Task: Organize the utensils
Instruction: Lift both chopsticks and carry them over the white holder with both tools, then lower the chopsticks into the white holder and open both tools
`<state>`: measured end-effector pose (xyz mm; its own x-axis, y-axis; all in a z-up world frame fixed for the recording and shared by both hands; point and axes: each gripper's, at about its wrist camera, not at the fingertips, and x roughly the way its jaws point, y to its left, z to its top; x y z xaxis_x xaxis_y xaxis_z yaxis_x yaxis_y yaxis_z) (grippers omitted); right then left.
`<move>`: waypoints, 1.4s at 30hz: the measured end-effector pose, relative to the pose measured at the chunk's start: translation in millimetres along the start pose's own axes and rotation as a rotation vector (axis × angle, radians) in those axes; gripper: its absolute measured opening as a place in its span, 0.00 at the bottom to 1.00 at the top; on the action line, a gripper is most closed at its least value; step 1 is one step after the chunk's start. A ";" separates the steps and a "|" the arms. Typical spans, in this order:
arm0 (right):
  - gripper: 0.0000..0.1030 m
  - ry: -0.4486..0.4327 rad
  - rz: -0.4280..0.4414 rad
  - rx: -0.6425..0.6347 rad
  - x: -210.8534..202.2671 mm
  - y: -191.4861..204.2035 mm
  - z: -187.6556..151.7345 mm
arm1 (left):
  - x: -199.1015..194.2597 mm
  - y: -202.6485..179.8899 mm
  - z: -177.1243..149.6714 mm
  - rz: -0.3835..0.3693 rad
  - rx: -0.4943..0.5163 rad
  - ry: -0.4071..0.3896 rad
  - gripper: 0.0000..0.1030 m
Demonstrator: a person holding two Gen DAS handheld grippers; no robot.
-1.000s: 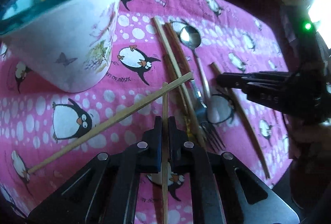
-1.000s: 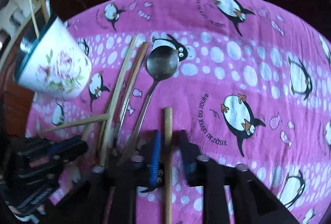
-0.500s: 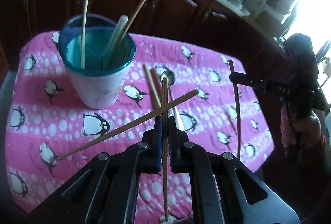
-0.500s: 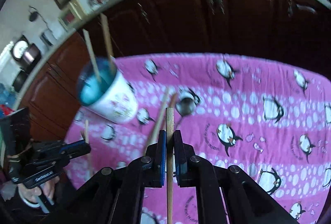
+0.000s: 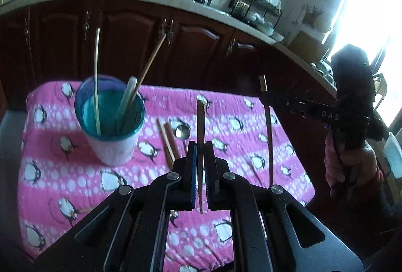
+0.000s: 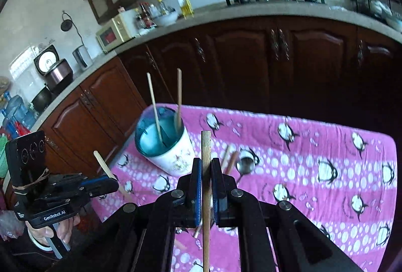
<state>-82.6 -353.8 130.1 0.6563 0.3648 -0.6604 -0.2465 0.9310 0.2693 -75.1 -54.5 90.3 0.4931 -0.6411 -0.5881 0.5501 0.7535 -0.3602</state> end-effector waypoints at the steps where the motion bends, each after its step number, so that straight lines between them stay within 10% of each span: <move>1: 0.06 -0.005 0.003 -0.002 -0.9 1.2 2.4 | -2.5 -1.0 3.5 0.006 0.006 -0.008 0.04; 20: 0.06 -0.212 0.095 -0.026 17.9 65.2 99.3 | -70.6 52.7 92.4 0.228 0.024 -0.228 0.04; 42: 0.06 -0.313 -0.017 -0.030 144.6 78.2 126.3 | 14.8 113.3 92.0 0.407 0.015 -0.124 0.04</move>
<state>83.2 -230.0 144.2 0.8471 0.3313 -0.4155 -0.2513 0.9387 0.2362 56.5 8.0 107.5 0.7490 -0.3054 -0.5880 0.3034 0.9470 -0.1054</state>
